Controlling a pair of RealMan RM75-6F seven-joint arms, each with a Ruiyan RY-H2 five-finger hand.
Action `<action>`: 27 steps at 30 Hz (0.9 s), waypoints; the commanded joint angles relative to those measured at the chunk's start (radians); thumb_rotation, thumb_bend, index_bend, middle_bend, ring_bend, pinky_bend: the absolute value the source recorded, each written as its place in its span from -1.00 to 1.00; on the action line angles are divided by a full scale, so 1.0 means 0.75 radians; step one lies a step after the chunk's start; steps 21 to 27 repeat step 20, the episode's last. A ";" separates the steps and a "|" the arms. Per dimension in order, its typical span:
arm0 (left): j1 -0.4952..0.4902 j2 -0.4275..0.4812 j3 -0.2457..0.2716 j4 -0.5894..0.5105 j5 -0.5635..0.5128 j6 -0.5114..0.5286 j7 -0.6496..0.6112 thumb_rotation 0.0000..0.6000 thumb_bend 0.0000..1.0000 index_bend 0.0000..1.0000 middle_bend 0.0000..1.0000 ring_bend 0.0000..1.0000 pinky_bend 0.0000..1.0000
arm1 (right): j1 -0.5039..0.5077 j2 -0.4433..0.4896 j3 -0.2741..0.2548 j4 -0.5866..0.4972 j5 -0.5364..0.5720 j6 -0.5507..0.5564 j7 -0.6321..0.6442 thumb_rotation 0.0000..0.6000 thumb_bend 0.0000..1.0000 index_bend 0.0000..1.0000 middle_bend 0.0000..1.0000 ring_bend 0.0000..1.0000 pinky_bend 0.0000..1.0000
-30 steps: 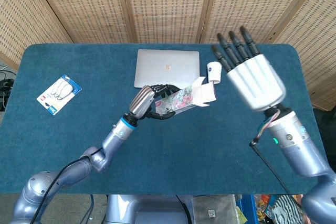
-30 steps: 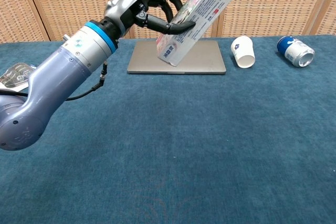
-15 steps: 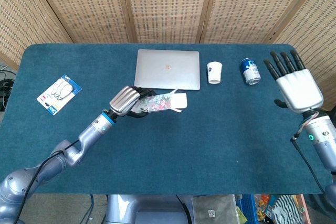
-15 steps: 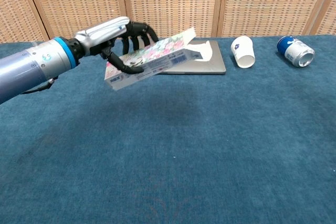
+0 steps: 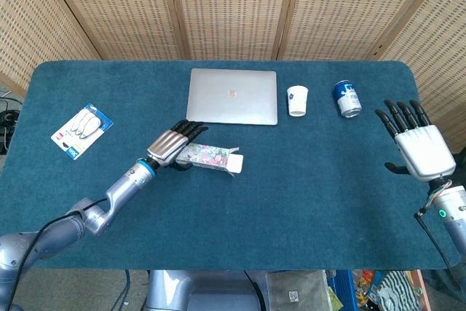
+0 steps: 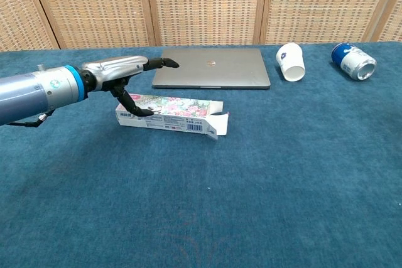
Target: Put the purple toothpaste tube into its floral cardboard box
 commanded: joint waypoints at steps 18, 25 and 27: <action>0.799 0.762 0.070 -1.056 -0.328 0.882 0.739 1.00 -0.62 -1.00 -1.00 -1.00 -1.00 | -0.382 -0.256 -0.117 0.116 -0.215 0.471 0.134 1.00 -1.00 -1.00 -1.00 -1.00 -1.00; 0.855 0.791 0.091 -1.103 -0.313 0.927 0.736 1.00 -0.62 -1.00 -1.00 -1.00 -1.00 | -0.405 -0.261 -0.114 0.101 -0.224 0.504 0.116 1.00 -1.00 -1.00 -1.00 -1.00 -1.00; 0.855 0.791 0.091 -1.103 -0.313 0.927 0.736 1.00 -0.62 -1.00 -1.00 -1.00 -1.00 | -0.405 -0.261 -0.114 0.101 -0.224 0.504 0.116 1.00 -1.00 -1.00 -1.00 -1.00 -1.00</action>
